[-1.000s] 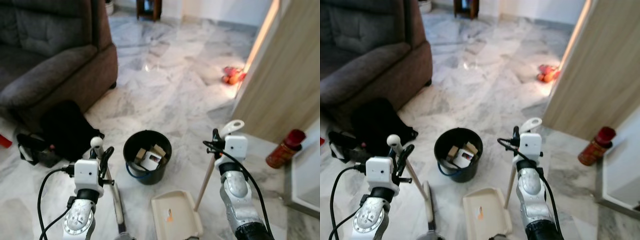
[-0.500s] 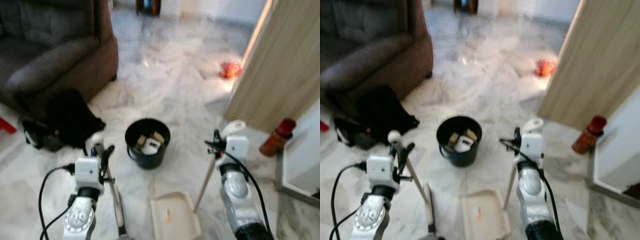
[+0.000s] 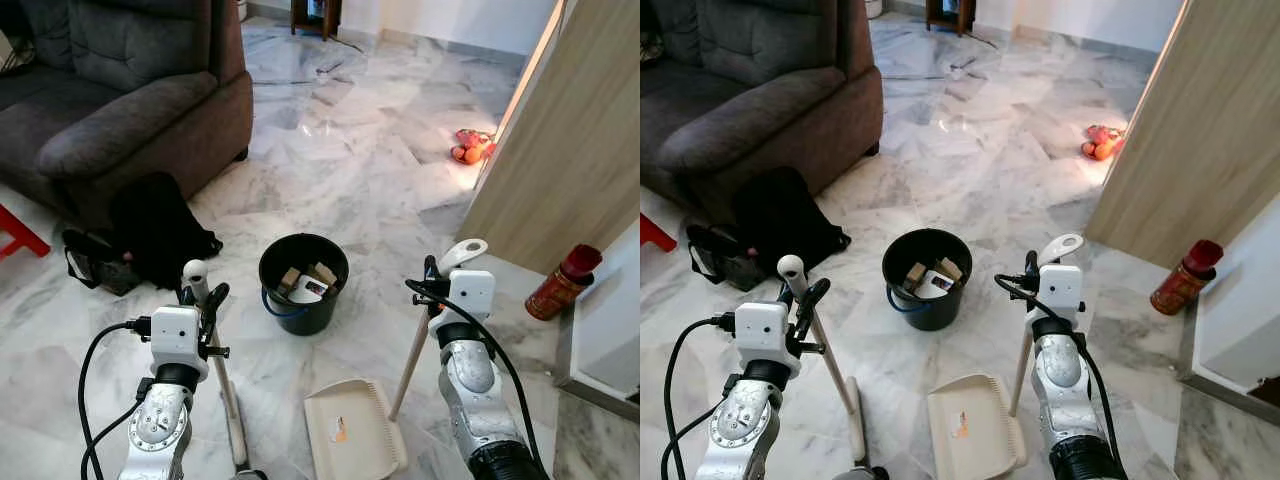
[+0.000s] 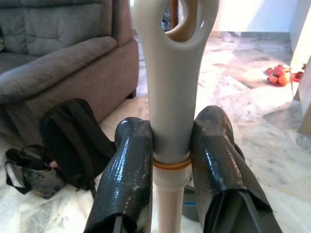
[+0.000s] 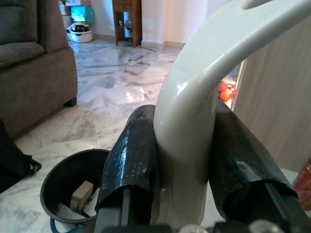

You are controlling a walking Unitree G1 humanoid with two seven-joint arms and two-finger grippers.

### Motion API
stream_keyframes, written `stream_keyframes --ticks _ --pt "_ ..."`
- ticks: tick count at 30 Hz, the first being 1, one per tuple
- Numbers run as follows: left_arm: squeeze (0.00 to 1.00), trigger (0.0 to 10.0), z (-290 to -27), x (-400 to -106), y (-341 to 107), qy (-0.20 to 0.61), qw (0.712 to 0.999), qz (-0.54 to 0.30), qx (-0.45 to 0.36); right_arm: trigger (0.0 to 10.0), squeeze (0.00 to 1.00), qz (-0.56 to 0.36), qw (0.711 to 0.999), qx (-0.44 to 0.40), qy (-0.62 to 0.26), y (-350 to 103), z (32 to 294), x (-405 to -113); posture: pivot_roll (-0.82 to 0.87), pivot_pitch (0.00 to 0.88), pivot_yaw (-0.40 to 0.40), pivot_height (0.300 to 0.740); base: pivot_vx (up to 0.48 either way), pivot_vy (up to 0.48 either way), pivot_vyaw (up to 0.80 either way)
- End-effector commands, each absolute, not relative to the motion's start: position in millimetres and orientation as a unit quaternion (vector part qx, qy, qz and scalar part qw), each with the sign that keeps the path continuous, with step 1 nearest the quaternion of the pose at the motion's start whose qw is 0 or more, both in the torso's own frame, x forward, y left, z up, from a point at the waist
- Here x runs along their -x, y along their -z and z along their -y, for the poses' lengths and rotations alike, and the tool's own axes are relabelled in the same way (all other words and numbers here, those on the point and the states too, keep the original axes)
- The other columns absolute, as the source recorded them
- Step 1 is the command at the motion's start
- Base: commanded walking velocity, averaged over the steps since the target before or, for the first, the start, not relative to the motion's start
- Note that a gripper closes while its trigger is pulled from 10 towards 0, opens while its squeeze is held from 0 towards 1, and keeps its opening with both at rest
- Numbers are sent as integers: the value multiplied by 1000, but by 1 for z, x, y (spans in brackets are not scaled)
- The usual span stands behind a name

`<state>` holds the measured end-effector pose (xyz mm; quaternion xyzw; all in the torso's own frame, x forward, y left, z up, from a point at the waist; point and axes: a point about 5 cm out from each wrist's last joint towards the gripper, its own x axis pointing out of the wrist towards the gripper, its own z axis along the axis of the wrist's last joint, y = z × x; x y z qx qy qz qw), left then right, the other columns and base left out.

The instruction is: Sweep floor

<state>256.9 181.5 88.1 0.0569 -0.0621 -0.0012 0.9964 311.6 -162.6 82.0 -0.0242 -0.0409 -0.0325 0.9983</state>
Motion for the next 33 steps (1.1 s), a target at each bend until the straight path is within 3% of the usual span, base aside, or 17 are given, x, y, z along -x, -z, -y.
stream_keyframes --ticks 1,33 --pt "0 10000 -181 -259 -94 1 995 81 -54 10000 0 53 998 16 35 -87 163 -314 92 75 -16 740 0 0 0" --pt "0 10000 -171 -272 -94 22 994 86 -56 10000 0 47 998 15 48 -85 167 -318 73 0 -3 740 0 0 -750"
